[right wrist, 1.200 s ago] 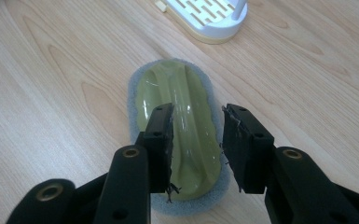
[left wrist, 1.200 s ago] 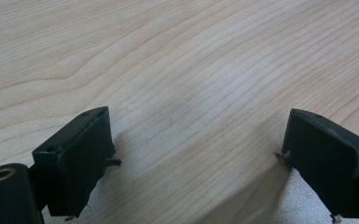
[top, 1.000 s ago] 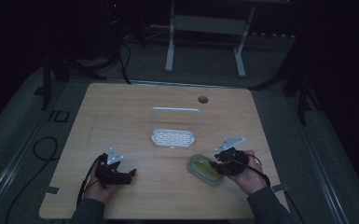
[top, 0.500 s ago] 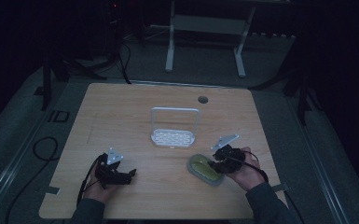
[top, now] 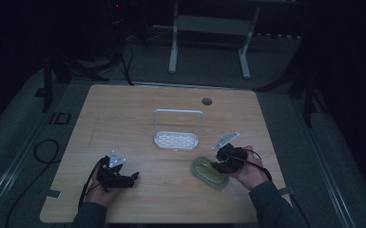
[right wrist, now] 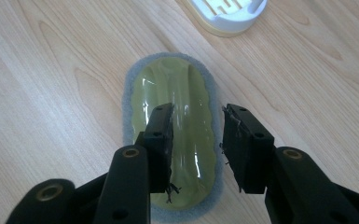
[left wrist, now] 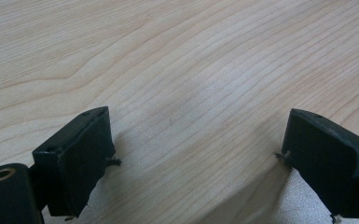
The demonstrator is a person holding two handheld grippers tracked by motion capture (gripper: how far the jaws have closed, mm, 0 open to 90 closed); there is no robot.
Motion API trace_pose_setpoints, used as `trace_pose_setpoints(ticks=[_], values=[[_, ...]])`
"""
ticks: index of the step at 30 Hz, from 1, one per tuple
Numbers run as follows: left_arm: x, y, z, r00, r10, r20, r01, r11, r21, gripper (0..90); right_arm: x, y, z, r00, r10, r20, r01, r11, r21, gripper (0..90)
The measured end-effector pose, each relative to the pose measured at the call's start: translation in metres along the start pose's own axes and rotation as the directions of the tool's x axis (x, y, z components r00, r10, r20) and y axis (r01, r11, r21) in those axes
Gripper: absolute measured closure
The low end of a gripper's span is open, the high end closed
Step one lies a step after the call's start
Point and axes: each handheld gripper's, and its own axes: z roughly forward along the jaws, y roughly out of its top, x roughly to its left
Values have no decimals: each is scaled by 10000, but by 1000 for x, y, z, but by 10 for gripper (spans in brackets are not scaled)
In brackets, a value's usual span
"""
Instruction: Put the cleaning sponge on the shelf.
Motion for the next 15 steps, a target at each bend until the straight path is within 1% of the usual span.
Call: trace_pose_setpoints(ticks=[8, 14, 15], values=[[0, 0, 0, 10000, 8, -2, -8, 10000, 1, 87, 0, 5, 4, 9998, -171, -97, 173, 9997, 196, 618], [0, 0, 0, 10000, 23, -7, -23, 10000, 5, 87, -1, 7, 6, 9996, -204, -207, 212, 9989, 421, 614], [0, 0, 0, 10000, 18, -8, -18, 10000, 0, 87, -1, 8, 7, 9993, -266, -268, 279, 9984, 500, 611]])
